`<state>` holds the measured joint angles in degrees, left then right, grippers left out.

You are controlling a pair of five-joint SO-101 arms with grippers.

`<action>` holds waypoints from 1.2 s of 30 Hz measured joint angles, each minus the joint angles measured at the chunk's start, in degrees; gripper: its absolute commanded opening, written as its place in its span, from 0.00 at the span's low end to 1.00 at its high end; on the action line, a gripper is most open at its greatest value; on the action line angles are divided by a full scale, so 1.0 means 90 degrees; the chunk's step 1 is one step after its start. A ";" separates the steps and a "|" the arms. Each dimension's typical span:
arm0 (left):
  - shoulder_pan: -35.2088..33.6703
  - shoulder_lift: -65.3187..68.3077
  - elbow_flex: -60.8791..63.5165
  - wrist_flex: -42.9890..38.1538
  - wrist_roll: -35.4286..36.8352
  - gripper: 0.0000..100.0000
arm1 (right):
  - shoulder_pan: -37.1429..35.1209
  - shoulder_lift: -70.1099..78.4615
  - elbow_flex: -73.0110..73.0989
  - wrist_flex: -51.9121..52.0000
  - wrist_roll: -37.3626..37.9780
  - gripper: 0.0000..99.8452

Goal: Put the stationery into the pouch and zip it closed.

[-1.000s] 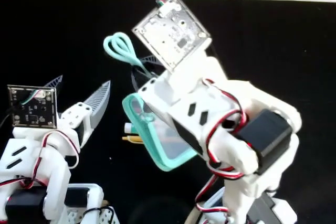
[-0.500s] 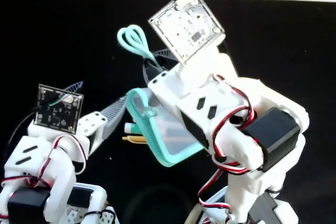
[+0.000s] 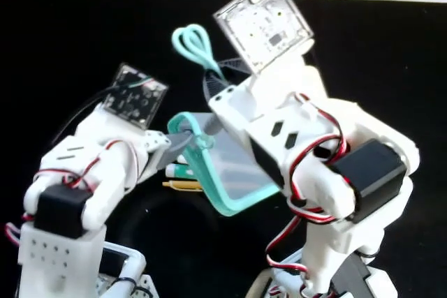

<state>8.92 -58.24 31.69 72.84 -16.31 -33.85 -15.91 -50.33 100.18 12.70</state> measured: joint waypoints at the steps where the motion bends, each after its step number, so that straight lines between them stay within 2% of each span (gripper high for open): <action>1: 0.0107 0.0088 -0.0020 0.0000 -0.0029 0.32 | 0.0020 0.0000 0.0000 0.0000 0.0000 0.01; 4: 0.0342 0.0303 -0.0029 0.0000 -0.0098 0.28 | 0.0029 0.0000 0.0000 0.0000 0.0000 0.01; 12: 0.0449 0.0400 -0.0029 -0.0078 -0.0459 0.00 | 0.0029 0.0000 0.0000 0.0000 0.0000 0.01; 18: 0.0371 0.0400 -0.0488 -0.0088 -0.0508 0.01 | 0.0127 0.0000 0.0000 0.0000 0.0000 0.01; 27: -0.0137 0.0400 -0.1260 0.0361 -0.0518 0.01 | 0.0987 0.0000 0.0000 0.0000 0.0000 0.01; 33: -0.0234 0.0400 -0.1289 0.0361 -0.0518 0.22 | 0.1006 0.0000 0.0000 0.0000 0.0000 0.01; 36: -0.0225 0.0440 -0.1289 0.0361 -0.0518 0.21 | 0.1006 0.0000 0.0000 0.0000 0.0000 0.01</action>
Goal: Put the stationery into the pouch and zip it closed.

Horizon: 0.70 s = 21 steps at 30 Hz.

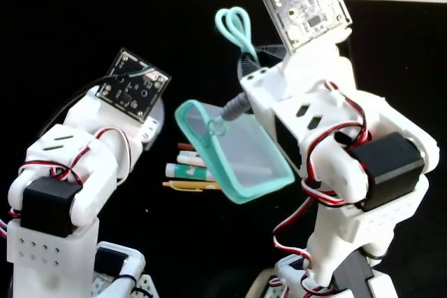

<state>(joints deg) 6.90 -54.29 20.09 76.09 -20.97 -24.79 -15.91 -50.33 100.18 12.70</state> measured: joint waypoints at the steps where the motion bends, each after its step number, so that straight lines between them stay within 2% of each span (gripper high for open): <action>1: 0.0000 0.0000 0.0000 0.0000 0.0000 0.21 | 0.0000 0.0000 0.0000 0.0000 0.0000 0.01; 11: 0.0244 0.0371 -0.0176 -0.0107 0.0000 0.23 | 0.0000 0.0000 0.0000 0.0000 0.0449 0.01; 17: 0.0234 0.1680 -0.1231 -0.0088 -0.0010 0.23 | 0.0029 0.0000 0.0000 0.0000 0.0488 0.01; 21: 0.0234 0.2081 -0.2022 0.0498 -0.0137 0.23 | 0.0039 0.0000 0.0000 0.0000 0.0488 0.01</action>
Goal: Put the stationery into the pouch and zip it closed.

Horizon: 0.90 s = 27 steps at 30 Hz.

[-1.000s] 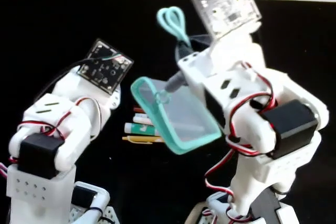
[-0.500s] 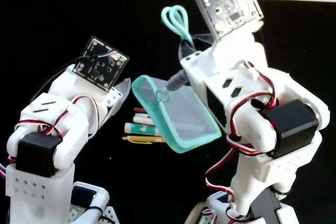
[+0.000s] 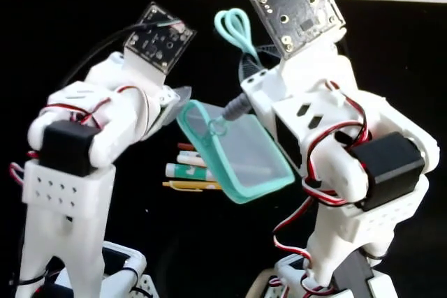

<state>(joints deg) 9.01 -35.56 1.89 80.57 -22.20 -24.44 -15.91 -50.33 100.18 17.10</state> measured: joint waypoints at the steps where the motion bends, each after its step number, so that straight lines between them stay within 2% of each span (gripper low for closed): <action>1: 0.0000 0.0020 -0.0195 0.0166 -0.0049 0.23 | 0.0000 0.0000 0.0000 0.0000 0.0000 0.01; 9: 0.0586 0.0059 -0.0996 0.1348 -0.0107 0.23 | 0.0000 0.0000 0.0000 0.0000 0.0000 0.01; 16: 0.0723 0.0059 -0.0996 0.1485 -0.0107 0.23 | 0.0000 0.0000 0.0000 0.0000 0.0000 0.01; 21: 0.0498 0.0059 -0.0918 0.1485 -0.0117 0.23 | 0.0000 0.0000 0.0000 0.0000 0.0000 0.01; 27: 0.0410 0.0059 -0.0576 0.1485 -0.0459 0.23 | 0.0000 0.0000 0.0000 0.0000 0.0000 0.01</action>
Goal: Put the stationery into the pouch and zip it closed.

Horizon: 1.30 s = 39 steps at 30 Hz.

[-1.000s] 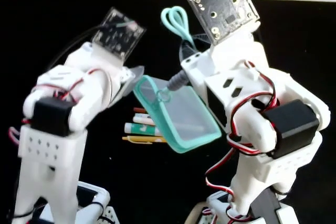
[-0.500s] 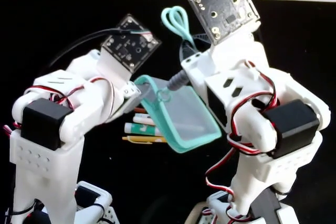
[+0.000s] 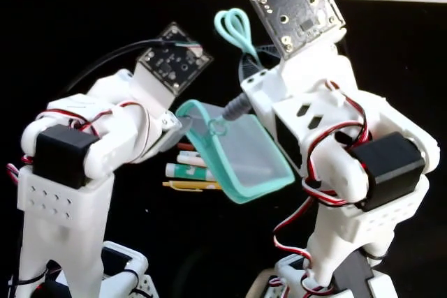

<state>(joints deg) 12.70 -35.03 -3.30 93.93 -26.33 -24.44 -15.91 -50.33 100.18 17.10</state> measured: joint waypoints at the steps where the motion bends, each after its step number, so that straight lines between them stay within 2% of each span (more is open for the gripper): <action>1: 0.0000 0.0000 0.0020 -0.0039 0.0000 0.23 | 0.0000 0.0000 0.0000 0.0000 0.0000 0.01; 14: -0.0010 0.0010 0.0850 -0.0996 -0.0010 0.23 | 0.0000 0.0000 0.0000 0.0000 0.0000 0.01; 22: 0.0010 0.0029 0.0860 -0.0996 -0.0274 0.01 | 0.0000 0.0000 0.0000 0.0000 0.0000 0.01; 32: 0.0000 0.0029 0.0860 -0.0996 -0.0322 0.01 | 0.0000 0.0000 0.0000 0.0000 0.0000 0.01; 37: -0.0020 0.0029 0.0860 -0.0996 -0.0322 0.17 | 0.0000 0.0000 0.0000 0.0000 0.0000 0.01; 39: -0.0166 0.0029 0.0840 -0.0996 -0.0322 0.20 | 0.0000 0.0000 0.0000 0.0000 0.0000 0.01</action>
<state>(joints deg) 11.21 -34.77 4.26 84.97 -29.23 -24.44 -15.91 -50.33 100.18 17.10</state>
